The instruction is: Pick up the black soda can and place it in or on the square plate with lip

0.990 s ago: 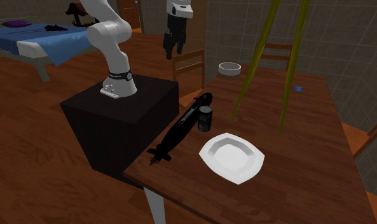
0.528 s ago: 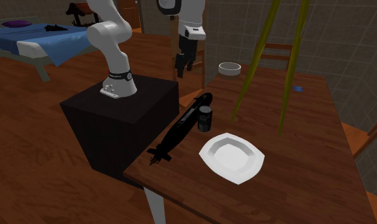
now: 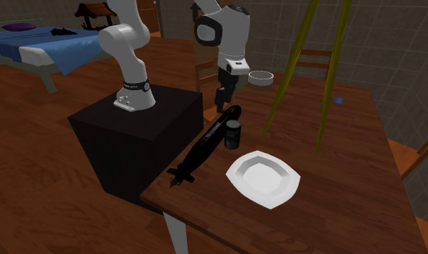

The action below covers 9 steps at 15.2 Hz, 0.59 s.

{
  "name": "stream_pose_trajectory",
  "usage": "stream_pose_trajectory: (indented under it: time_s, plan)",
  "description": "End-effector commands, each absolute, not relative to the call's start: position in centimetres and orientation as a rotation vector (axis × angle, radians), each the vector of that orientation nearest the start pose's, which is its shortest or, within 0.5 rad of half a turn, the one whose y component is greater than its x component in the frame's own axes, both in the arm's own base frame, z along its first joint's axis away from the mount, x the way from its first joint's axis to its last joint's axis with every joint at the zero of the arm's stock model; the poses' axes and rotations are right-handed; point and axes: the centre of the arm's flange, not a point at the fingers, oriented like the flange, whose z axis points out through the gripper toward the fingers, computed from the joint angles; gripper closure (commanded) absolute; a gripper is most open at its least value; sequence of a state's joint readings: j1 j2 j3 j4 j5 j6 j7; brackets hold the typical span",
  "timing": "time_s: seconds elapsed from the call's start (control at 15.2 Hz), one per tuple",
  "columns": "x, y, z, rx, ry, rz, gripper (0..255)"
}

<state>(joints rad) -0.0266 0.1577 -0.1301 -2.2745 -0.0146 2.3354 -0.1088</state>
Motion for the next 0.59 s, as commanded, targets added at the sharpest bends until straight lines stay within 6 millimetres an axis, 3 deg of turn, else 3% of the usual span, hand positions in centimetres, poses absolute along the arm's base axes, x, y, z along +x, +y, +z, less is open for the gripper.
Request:
stream_pose_trajectory:
  time_s: [0.0, 0.2, 0.53]
  plan:
    - [53.1, -8.7, 26.3, -3.154, 0.051, 0.148, 0]
    - [55.7, -9.4, 23.4, -3.152, 0.042, 0.138, 0]
    - [55.5, -9.4, 21.2, -3.152, 0.042, 0.138, 0]
